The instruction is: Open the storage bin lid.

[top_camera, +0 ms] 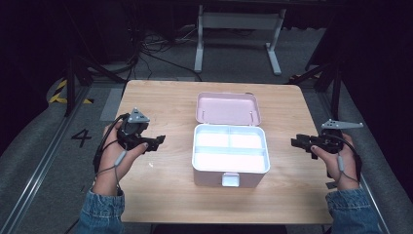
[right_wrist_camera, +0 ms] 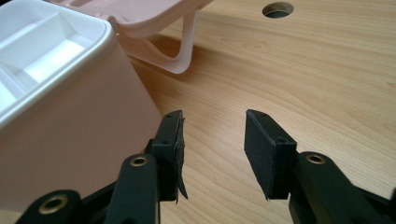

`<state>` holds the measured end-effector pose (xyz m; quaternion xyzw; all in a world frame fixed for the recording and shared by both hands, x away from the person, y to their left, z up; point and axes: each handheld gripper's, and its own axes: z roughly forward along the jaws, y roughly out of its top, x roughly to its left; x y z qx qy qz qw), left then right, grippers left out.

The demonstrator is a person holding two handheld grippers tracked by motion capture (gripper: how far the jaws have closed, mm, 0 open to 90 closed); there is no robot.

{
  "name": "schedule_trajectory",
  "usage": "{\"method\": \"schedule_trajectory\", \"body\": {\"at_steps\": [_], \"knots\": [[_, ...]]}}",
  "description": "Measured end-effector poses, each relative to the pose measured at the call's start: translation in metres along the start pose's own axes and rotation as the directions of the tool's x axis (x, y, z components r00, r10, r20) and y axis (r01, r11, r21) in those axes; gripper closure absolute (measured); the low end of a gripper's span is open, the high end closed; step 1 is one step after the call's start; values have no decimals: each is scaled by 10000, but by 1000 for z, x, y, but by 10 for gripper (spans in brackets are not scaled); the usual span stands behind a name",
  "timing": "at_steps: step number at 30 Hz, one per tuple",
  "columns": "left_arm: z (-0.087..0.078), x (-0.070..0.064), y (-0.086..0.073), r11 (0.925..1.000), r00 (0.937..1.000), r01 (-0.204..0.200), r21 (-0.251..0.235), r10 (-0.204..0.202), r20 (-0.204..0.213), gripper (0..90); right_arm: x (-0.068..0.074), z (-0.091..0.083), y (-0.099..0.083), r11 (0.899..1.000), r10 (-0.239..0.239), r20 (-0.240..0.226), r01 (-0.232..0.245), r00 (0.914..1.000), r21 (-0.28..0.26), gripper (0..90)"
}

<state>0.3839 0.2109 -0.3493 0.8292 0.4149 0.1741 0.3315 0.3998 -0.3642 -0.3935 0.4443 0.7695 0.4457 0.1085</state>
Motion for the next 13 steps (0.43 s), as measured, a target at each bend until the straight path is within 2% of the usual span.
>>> {"method": "schedule_trajectory", "body": {"at_steps": [1, 2, 3, 4, 5, 9, 13], "knots": [[1, 1, -2, 9999, 10000, 79, 149, -78, -37, 259, -1, 0, 0, 10000, -19, 41, 19, 10000, 12, 584], [3, 3, -5, 9991, 9994, 339, 262, -338, -25, 259, -1, 0, -1, 10000, -11, 66, 11, 10000, 40, 582], [4, 6, -8, 9985, 9992, 385, 386, -382, -80, 260, -2, 0, -1, 10000, 8, 94, -9, 10000, 62, 579], [5, 6, -10, 9971, 9980, 631, 435, -626, -117, 260, -3, -1, -2, 10000, 44, 109, -45, 9999, 61, 578], [7, 8, -12, 9962, 9976, 681, 543, -673, -165, 261, -4, -1, -2, 10000, -25, 165, 23, 9999, 64, 577], [11, 14, -19, 9874, 9920, 1238, 981, -1206, -379, 263, -6, -1, -3, 9999, 67, 237, -69, 9997, 94, 571], [16, 17, -23, 9851, 9905, 1377, 1028, -1364, -189, 255, -6, 0, -4, 9999, 93, 254, -95, 9996, 72, 541]]}}
